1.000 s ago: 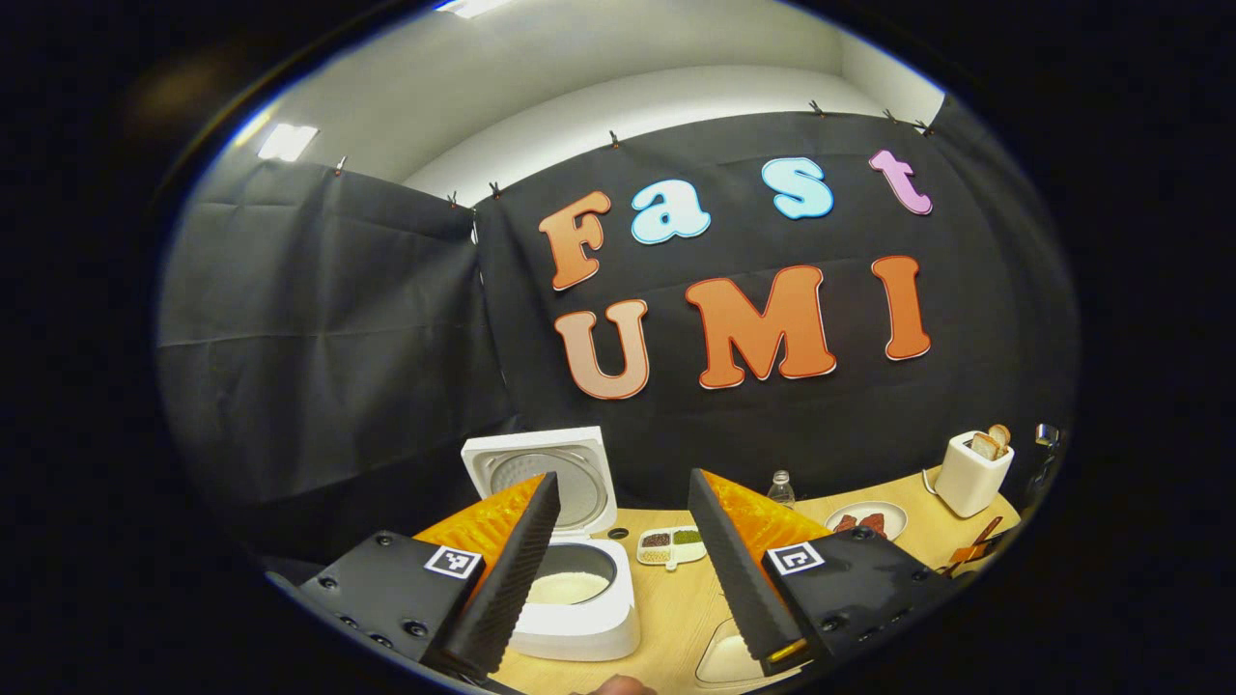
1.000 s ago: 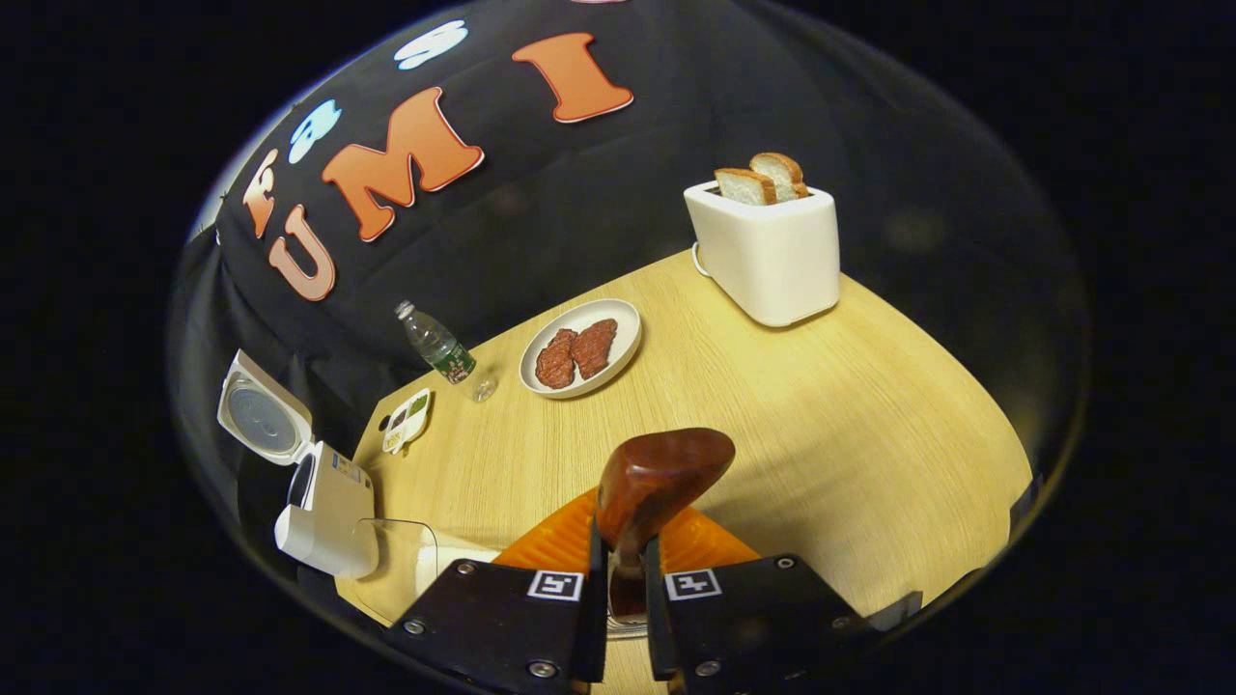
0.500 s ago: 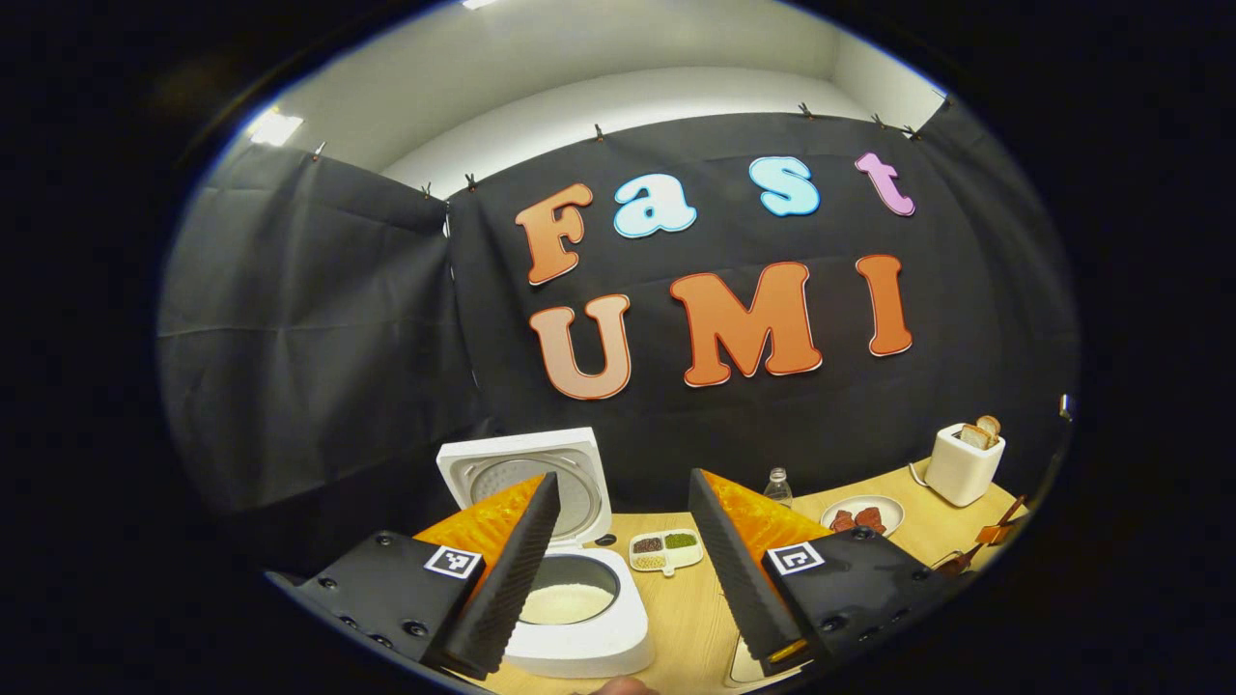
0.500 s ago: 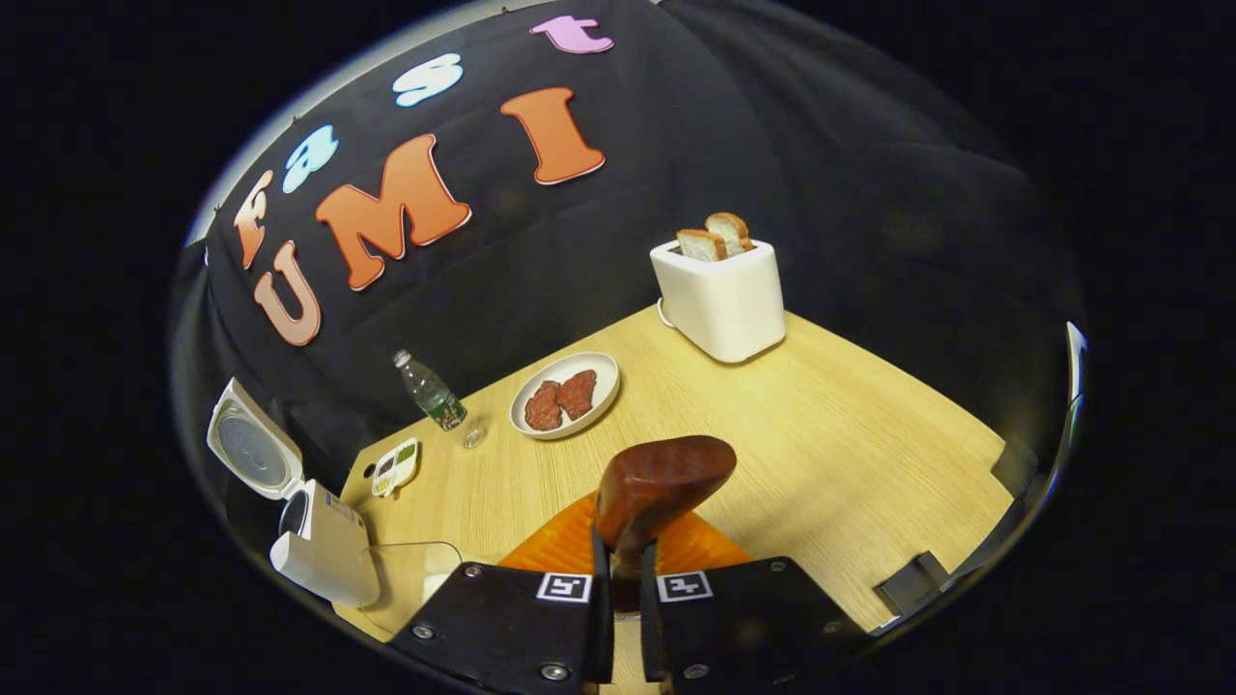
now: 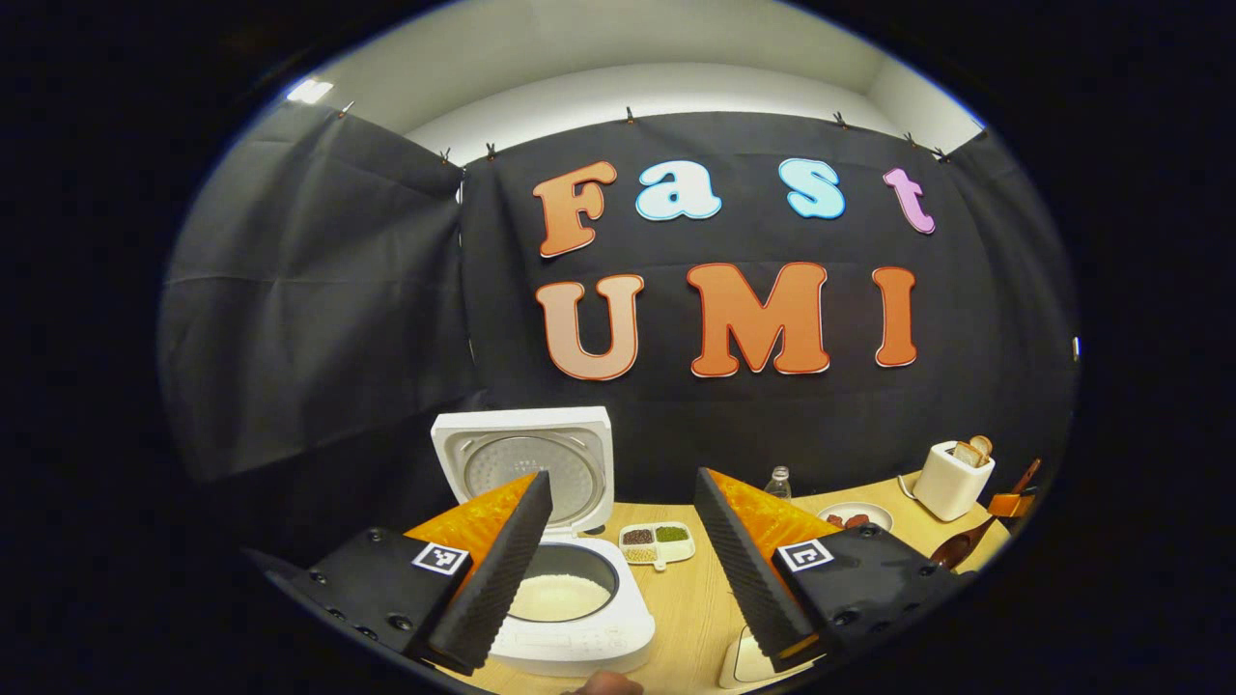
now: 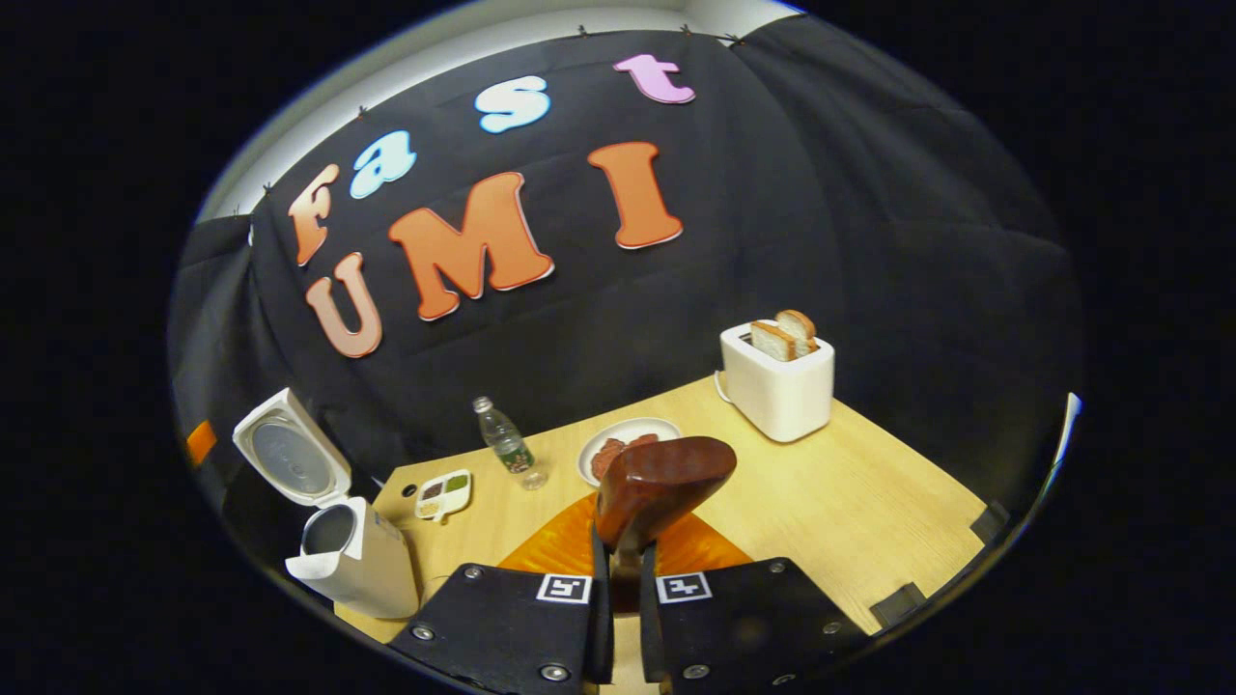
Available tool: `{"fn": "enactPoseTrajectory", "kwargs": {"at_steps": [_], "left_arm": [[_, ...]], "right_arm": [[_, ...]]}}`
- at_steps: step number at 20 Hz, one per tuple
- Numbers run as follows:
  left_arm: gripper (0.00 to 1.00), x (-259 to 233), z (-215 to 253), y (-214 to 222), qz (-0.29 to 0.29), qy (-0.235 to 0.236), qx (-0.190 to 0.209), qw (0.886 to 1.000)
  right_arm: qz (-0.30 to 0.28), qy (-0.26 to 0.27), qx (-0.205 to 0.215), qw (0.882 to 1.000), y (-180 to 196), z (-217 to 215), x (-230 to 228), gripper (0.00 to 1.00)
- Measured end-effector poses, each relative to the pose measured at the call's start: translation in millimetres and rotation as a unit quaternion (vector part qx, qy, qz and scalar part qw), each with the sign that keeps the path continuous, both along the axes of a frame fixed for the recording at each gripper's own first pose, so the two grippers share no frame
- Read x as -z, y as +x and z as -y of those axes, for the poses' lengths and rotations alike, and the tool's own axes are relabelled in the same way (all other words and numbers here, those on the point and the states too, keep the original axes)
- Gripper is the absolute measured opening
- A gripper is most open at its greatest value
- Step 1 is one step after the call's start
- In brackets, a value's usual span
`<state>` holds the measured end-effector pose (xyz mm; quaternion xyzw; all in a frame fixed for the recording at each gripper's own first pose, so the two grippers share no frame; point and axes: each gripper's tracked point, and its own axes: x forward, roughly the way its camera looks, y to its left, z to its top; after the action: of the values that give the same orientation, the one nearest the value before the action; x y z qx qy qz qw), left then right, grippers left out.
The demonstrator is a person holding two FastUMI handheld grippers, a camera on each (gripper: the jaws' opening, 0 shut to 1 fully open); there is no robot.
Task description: Close the left gripper, press the button to open the rice cooker; take a wooden spoon from the chopstick holder with the right hand, scoop a spoonful of rice and pour it into the rice cooker, then put the wooden spoon back into the chopstick holder.
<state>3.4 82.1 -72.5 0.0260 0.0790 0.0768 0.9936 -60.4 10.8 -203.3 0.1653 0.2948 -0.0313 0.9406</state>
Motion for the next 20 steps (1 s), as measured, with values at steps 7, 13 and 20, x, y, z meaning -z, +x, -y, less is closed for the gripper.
{"fn": "enactPoseTrajectory", "kwargs": {"at_steps": [7,13,20], "left_arm": [[0.97,3,-32,-9,0.003,0.022,0.008,1.000],[0.97,12,-68,-15,-0.009,0.024,-0.009,1.000],[0.97,23,-93,-21,-0.019,0.030,-0.017,0.999]], "right_arm": [[-0.022,-0.033,-0.098,0.994,-7,-92,29,0.11],[-0.063,-0.132,-0.143,0.979,-20,-115,91,0.11],[-0.062,-0.214,-0.180,0.958,-24,-134,134,0.11]]}}
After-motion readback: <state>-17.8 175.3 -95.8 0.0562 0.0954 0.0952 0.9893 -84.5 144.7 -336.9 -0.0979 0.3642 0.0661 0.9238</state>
